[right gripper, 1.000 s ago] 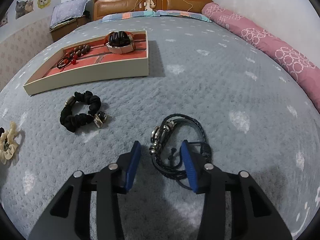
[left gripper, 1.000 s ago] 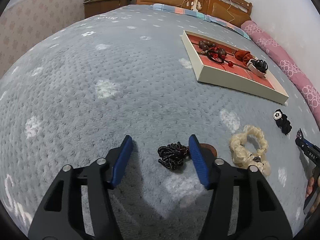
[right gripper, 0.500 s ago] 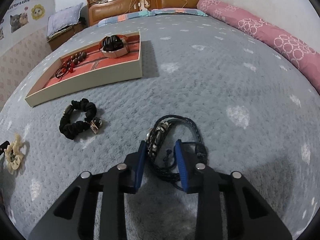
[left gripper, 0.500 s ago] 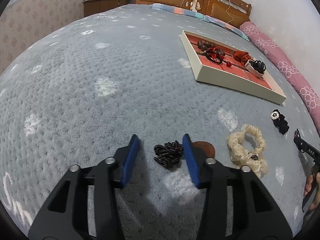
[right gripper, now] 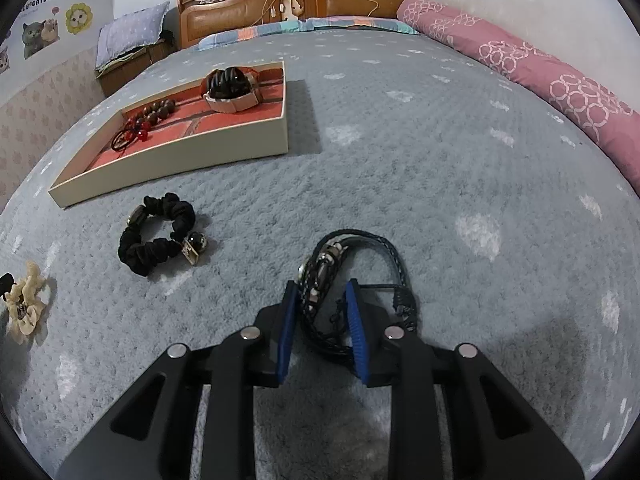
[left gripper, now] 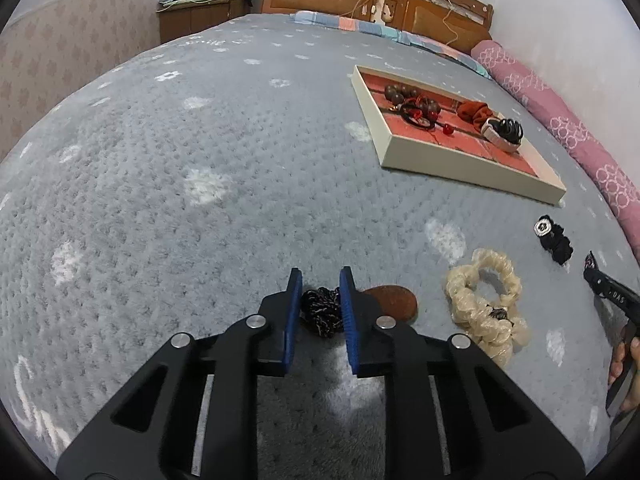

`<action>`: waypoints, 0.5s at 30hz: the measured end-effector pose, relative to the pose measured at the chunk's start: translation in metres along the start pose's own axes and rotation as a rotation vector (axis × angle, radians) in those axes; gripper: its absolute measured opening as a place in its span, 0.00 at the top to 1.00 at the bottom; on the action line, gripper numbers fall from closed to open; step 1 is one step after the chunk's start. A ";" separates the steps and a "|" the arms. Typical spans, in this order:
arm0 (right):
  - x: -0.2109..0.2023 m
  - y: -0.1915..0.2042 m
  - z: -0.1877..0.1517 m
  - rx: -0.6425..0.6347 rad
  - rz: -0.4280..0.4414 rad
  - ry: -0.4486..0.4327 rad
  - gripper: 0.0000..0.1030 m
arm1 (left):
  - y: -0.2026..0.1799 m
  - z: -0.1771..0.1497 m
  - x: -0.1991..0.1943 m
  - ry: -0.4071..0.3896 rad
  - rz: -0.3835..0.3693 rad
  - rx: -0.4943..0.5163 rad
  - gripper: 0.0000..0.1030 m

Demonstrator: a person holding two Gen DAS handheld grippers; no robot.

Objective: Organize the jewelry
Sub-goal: 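Carry both items into the tray and open both tools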

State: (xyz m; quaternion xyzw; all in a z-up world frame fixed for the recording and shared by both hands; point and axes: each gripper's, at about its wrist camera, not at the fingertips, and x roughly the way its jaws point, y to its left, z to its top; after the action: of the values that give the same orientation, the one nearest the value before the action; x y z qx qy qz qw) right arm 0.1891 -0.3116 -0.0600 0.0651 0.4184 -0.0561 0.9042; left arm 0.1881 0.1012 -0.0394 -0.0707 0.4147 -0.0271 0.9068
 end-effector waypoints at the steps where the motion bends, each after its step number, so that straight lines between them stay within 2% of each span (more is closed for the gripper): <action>1: 0.000 0.000 0.000 0.003 0.004 -0.001 0.75 | 0.001 0.000 -0.001 -0.001 -0.003 -0.007 0.83; 11: -0.001 -0.004 0.000 0.012 0.016 -0.002 0.75 | 0.008 0.005 -0.013 -0.014 -0.072 -0.081 0.84; 15: 0.000 -0.004 0.000 0.013 0.017 -0.002 0.75 | 0.000 0.008 -0.019 -0.024 -0.078 -0.060 0.84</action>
State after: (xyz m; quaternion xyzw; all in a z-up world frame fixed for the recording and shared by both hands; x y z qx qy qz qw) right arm 0.1883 -0.3156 -0.0601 0.0747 0.4166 -0.0511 0.9046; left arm 0.1821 0.1046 -0.0203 -0.1144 0.4015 -0.0493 0.9073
